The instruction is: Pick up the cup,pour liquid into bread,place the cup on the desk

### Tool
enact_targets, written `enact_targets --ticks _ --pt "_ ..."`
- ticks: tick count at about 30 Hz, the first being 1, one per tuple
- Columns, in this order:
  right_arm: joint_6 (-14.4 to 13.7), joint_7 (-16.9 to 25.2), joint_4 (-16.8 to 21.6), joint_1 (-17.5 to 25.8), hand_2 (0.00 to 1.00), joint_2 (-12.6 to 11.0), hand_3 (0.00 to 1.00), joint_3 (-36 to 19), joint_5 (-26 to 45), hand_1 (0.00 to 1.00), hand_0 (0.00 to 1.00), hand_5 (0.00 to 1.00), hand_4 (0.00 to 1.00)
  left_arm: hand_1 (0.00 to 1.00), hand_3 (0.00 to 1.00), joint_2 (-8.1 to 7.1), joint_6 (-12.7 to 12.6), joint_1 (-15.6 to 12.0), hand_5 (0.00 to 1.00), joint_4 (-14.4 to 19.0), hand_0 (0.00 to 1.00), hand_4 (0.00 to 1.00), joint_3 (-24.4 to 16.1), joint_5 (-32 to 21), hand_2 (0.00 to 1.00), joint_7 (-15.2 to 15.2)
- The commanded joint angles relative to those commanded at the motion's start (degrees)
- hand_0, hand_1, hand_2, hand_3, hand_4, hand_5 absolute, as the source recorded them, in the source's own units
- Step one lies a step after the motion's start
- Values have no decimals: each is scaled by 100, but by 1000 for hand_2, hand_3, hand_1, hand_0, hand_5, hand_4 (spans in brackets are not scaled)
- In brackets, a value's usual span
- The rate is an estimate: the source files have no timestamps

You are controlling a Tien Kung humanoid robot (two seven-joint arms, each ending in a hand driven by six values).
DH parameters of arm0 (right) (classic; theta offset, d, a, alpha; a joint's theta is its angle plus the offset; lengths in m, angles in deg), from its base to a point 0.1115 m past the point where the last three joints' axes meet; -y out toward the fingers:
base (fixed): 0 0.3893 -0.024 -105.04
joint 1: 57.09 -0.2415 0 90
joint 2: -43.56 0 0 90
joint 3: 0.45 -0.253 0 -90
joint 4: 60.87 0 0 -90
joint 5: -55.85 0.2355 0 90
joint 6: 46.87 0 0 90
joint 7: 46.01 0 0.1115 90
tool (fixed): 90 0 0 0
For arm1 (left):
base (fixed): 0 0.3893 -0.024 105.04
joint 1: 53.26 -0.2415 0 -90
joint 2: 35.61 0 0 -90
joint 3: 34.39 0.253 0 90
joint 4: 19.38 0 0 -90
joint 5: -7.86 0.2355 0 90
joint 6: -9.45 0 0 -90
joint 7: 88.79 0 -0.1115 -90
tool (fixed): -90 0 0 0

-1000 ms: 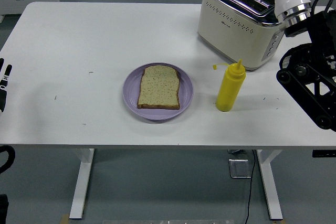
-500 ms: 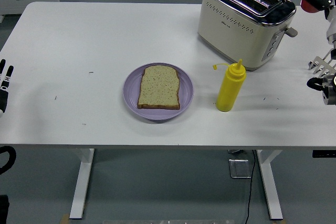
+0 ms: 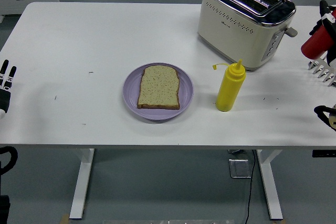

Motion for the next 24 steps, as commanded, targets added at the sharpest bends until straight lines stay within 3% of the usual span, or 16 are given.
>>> enact_targets --ticks 6,16,23,24 --pt "-291 336 -411 75 237 56 346 411 -671 77 59 257 668 788 731 0 3 10 998 -9 809 622 9 -4 805 4" --pt "-11 947 -700 268 238 178 346 937 -535 76 59 255 665 788 731 0 -3 29 998 -5 809 622 -10 -2 805 7" --pt "-232 1296 -1000 273 241 178 344 1418 -521 79 61 255 665 789 730 0 -6 29 998 -7 809 621 -21 -5 805 5" --pt "-242 1343 -1032 266 243 178 343 1476 -493 115 64 258 666 788 730 0 -6 28 998 -8 809 622 -20 -6 804 6"
